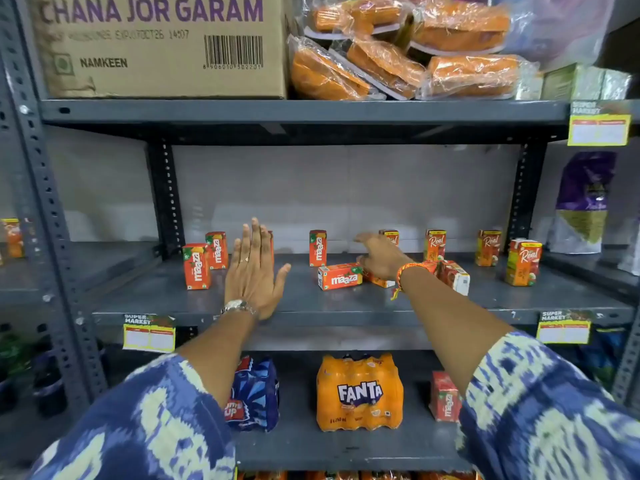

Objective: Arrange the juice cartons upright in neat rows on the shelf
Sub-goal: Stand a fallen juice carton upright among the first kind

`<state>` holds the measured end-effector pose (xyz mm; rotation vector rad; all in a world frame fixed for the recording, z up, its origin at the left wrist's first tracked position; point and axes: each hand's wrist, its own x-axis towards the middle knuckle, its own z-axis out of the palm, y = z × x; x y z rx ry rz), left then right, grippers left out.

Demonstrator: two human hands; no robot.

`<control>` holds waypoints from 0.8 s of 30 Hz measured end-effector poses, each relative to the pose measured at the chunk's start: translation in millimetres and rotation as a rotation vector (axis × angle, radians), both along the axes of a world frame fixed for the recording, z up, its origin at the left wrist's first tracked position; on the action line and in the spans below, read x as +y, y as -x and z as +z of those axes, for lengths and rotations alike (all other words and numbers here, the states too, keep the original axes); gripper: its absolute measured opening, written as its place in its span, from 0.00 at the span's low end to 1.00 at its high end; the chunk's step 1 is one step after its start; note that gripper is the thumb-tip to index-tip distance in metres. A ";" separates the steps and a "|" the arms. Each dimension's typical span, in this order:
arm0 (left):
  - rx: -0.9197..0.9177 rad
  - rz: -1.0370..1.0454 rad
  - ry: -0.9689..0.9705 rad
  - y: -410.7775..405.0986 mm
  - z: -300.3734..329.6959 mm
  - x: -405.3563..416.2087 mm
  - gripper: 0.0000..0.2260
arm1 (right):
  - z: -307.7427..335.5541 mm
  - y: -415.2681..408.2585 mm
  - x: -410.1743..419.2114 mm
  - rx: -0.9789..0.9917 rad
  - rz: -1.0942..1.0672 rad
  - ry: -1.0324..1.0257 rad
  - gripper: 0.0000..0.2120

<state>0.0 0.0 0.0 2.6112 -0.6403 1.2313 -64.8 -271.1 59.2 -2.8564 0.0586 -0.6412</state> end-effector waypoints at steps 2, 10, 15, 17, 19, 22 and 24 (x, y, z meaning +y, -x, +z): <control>0.076 -0.003 -0.003 9.5 -17.7 5.4 0.37 | -5.3 -7.3 7.1 0.123 -0.001 0.018 0.31; 0.238 0.005 -0.045 15.4 -89.3 24.4 0.34 | -23.8 -37.9 6.8 0.300 -0.076 0.328 0.23; 0.211 -0.012 0.110 18.1 -86.2 17.6 0.28 | -27.5 -51.4 1.8 0.236 -0.026 0.392 0.22; 0.191 -0.008 0.135 17.9 -87.3 14.9 0.26 | -25.2 -54.6 -2.7 0.207 0.007 0.342 0.22; 0.182 0.008 0.159 17.5 -89.4 12.8 0.25 | -20.7 -54.9 -6.3 0.211 0.077 0.151 0.21; 0.175 0.030 0.196 18.4 -90.1 9.0 0.24 | -17.0 -51.5 -8.5 0.189 0.206 -0.235 0.18; 0.179 0.032 0.218 18.9 -89.9 6.8 0.25 | -16.4 -45.5 -6.9 0.131 0.293 -0.533 0.16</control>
